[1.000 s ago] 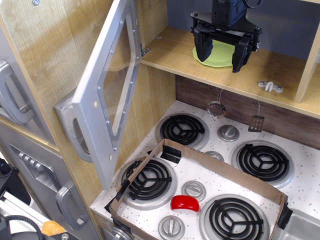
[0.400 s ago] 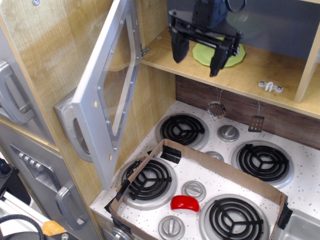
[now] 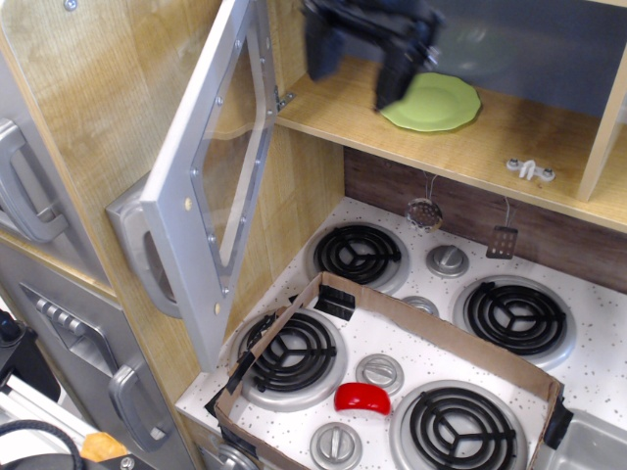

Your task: Close microwave

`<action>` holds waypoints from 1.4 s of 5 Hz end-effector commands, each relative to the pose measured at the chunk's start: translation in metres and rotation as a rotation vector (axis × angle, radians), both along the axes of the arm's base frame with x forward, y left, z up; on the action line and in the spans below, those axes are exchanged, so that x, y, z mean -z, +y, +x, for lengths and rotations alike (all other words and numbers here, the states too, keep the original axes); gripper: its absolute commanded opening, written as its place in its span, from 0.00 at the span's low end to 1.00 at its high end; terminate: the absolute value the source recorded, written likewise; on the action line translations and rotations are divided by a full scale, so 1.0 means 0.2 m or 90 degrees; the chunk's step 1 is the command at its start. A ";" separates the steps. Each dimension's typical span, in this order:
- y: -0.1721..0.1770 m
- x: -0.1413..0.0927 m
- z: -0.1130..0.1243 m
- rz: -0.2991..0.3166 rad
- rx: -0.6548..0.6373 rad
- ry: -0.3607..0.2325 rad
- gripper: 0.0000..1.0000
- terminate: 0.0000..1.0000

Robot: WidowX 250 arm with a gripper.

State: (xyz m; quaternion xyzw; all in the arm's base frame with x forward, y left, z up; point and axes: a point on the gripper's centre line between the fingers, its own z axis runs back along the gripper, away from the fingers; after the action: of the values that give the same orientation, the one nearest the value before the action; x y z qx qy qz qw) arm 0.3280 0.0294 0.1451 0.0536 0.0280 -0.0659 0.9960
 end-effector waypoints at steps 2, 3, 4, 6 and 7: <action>0.23 -0.40 -0.21 0.052 0.068 0.038 1.00 0.00; 0.27 -0.41 -0.31 0.048 0.122 0.060 1.00 0.00; 0.31 -0.37 -0.39 0.030 0.137 0.080 1.00 0.00; 0.40 -0.28 -0.50 0.053 0.142 0.091 1.00 0.00; 0.44 -0.21 -0.52 0.073 0.158 0.078 1.00 0.00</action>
State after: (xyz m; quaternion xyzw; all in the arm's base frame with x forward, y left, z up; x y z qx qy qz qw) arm 0.2194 0.1144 0.1721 0.0986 0.1061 -0.1932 0.9704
